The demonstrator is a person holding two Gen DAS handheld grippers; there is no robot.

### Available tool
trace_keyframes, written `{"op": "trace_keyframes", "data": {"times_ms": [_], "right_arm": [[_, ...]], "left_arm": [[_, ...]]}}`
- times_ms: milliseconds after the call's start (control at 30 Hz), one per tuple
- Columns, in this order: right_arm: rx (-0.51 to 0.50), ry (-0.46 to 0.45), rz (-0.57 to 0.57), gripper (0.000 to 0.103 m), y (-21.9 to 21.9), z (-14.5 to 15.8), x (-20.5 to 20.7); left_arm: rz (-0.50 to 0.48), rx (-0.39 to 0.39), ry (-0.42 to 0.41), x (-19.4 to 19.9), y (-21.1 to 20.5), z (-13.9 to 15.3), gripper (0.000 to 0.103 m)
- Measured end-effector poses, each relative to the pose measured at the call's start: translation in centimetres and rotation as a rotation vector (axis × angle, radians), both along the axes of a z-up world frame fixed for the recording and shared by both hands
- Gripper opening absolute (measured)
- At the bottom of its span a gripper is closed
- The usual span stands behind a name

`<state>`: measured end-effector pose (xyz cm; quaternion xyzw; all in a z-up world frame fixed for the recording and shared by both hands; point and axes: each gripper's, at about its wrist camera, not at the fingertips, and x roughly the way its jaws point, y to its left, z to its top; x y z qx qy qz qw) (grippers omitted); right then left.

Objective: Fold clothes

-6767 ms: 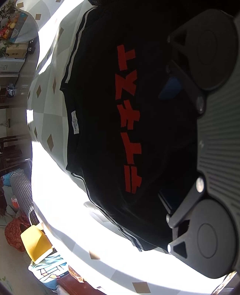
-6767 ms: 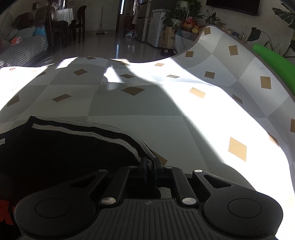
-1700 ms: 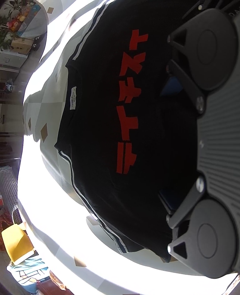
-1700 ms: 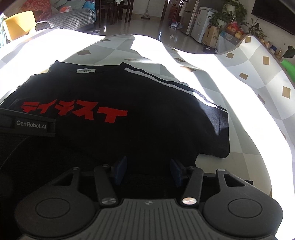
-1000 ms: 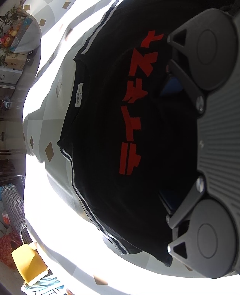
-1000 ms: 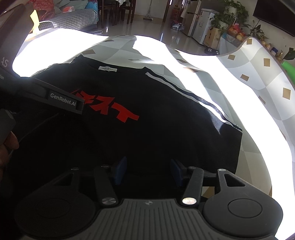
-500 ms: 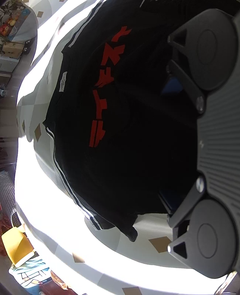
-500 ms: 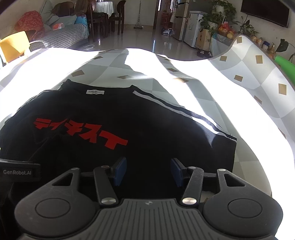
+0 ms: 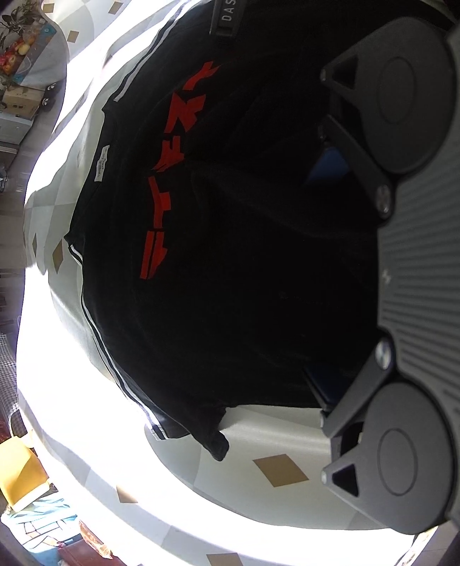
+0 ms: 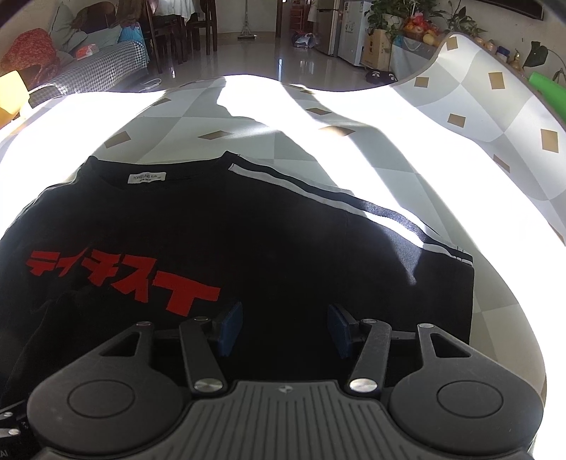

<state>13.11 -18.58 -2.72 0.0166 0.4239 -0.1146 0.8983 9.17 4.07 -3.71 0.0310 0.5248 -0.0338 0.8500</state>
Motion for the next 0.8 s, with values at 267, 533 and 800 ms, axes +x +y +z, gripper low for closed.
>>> {"op": "trace_keyframes", "data": {"times_ms": [267, 533, 800], "right_arm": [[-0.021, -0.015, -0.022, 0.057, -0.5, -0.2, 1.6], [-0.016, -0.032, -0.061, 0.063, -1.8, -0.5, 3.3], [-0.064, -0.041, -0.097, 0.063, -2.5, -0.5, 4.6]], "left_arm": [[0.0, -0.003, -0.003, -0.6, 0.0, 0.5, 0.103], [0.013, -0.008, 0.004, -1.1, 0.3, 0.5, 0.103], [0.027, -0.023, 0.026, -1.9, 1.2, 0.5, 0.103]]}}
